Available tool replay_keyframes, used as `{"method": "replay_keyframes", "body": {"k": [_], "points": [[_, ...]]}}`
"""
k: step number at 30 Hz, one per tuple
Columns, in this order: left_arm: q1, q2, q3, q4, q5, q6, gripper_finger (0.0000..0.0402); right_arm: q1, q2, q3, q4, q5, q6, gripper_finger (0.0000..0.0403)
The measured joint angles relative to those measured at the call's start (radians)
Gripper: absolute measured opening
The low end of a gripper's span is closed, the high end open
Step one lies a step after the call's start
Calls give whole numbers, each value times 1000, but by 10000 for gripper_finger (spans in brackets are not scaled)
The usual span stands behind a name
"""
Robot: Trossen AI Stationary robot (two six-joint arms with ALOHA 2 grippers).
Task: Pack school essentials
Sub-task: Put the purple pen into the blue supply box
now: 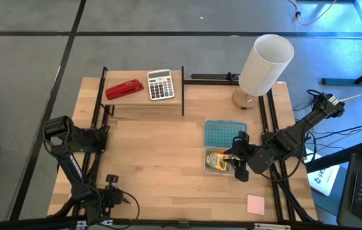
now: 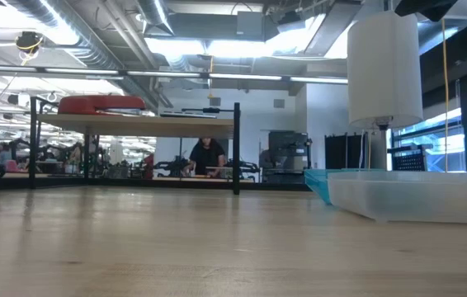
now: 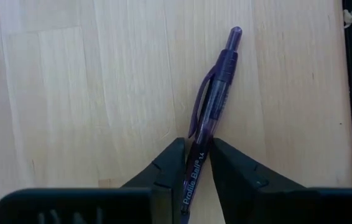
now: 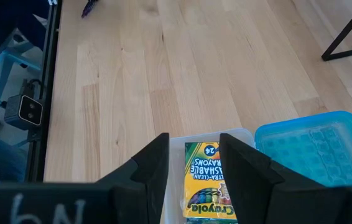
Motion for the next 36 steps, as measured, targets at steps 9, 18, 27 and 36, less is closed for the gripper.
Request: {"method": "replay_keyframes", "body": {"k": [9, 18, 27, 36], "points": [[5, 0, 1, 3, 7, 2, 67, 0, 0, 0, 0, 0, 0, 142], [34, -9, 2, 17, 23, 1, 22, 0, 0, 0, 0, 0, 0, 142], [67, -18, 2, 18, 34, 53, 33, 0, 0, 0, 0, 0, 0, 142], [142, -61, -4, 3, 6, 86, 33, 0, 0, 0, 0, 0, 0, 142]]}}
